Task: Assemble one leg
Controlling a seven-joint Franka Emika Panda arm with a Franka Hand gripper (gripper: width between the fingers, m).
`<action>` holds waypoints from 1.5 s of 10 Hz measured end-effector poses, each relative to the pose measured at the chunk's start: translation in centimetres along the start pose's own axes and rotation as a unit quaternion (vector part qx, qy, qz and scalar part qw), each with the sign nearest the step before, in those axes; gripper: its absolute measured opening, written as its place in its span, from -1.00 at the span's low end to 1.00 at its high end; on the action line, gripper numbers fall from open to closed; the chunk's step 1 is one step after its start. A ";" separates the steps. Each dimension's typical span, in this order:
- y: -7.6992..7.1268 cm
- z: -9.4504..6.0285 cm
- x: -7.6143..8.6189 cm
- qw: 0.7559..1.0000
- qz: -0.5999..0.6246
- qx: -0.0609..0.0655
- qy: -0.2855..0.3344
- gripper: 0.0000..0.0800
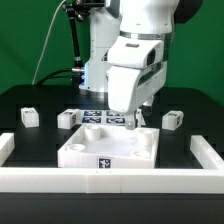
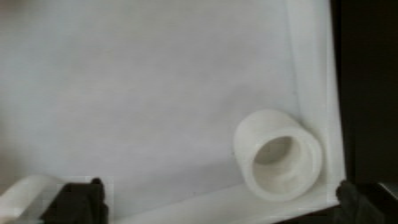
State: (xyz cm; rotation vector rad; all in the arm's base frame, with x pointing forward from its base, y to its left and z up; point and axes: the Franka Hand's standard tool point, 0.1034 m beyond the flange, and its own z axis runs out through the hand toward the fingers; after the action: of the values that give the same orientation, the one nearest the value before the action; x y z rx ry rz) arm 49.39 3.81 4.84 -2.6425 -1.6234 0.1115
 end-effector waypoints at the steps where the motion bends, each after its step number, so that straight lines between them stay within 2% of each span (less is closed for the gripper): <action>1: -0.6 0.9 -1.0 1.000 0.002 0.006 -0.001 0.63; 2: -0.9 1.3 -1.5 1.000 0.007 0.010 -0.002 0.63; 5: -0.8 1.3 -1.3 1.000 0.004 0.009 -0.002 0.63; 6: -0.7 1.7 -1.7 0.999 -0.044 0.006 0.001 0.63; 8: -0.8 3.3 -3.4 0.993 -0.121 0.002 0.008 0.63; 11: -1.2 4.4 -4.0 0.991 -0.132 0.002 0.010 0.63; 13: -1.0 4.4 -4.4 0.992 -0.124 -0.001 0.012 0.63; 15: -1.0 4.5 -4.4 0.992 -0.124 0.000 0.012 -0.07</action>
Offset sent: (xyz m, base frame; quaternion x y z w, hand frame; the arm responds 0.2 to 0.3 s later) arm 0.0000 0.0000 0.0000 0.0000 0.0000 0.0000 1.0000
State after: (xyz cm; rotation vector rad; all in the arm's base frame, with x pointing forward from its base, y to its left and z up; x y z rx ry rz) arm 46.14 0.33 0.65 -2.4062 -1.9254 0.0704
